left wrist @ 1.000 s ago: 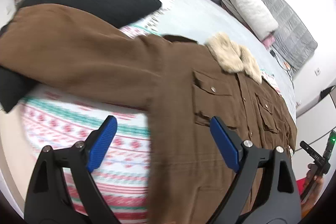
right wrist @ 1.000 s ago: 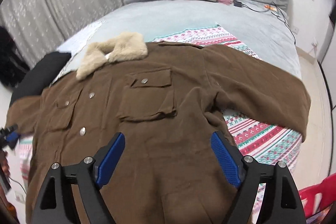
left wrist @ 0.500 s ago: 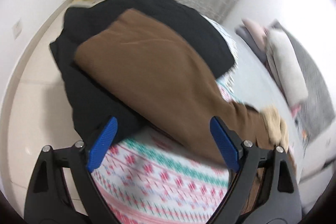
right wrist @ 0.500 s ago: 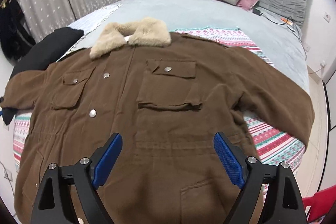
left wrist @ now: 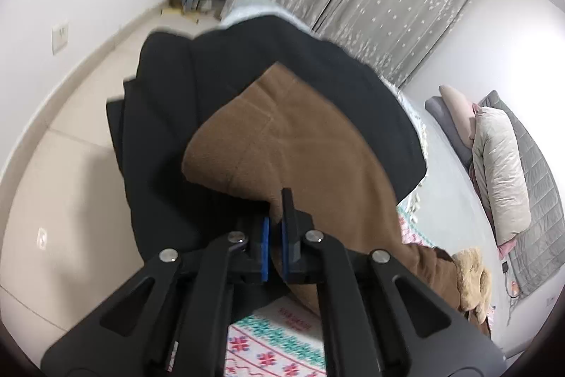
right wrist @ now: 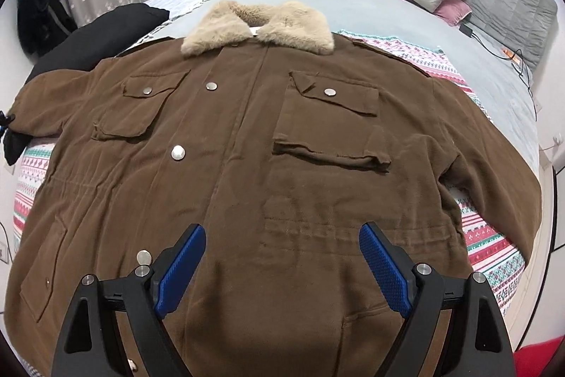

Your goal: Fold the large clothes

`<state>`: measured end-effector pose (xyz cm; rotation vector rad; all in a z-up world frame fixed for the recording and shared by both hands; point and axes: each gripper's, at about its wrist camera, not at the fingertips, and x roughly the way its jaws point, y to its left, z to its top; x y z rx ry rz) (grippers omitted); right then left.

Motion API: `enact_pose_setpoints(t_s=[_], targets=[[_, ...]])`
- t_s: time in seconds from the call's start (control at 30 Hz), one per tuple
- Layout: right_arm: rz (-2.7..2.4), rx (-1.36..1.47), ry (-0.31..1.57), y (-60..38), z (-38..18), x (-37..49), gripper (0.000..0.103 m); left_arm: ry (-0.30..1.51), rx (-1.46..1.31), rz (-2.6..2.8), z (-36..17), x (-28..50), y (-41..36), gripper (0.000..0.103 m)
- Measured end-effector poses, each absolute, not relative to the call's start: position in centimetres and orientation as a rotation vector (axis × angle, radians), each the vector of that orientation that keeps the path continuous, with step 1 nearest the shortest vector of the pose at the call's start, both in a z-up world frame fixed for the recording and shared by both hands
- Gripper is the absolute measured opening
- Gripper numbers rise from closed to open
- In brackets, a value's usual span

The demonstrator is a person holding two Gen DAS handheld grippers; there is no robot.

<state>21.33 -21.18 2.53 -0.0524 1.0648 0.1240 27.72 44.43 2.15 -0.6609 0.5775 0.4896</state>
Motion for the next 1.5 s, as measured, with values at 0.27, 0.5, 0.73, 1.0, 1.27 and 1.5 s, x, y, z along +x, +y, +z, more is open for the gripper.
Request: enact_pose_setpoints(t_s=[0.27,0.5,0.73,1.0,1.27,1.5], targets=[[0.130,-0.020,1.049,-22.1,3.3,21.2,0.090,0.395,-0.504,0.295,11.4,28.9,36.4,0.005],[0.124,0.023,1.054,-23.1,3.3,21.4,0.090,0.390,-0.372,0.029,16.7,31.6,25.1,0.005],[0.125,0.024,1.061,-23.1,3.1,21.4,0.090,0.493,-0.325,-0.202,15.2,33.7,14.3,0.005],[0.126,0.053,1.087,-23.7,1.9,21.7,0.090,0.755,-0.164,-0.366,8.4,34.4,4.2,0.030],[0.129,0.102,1.118,-24.5,0.9,22.0,0.090,0.699,-0.328,-0.175,6.0,31.7,14.1,0.052],[0.339,0.469,1.137,-24.3,0.9,22.8,0.090,0.674,-0.359,-0.007,0.9,31.4,20.3,0.048]])
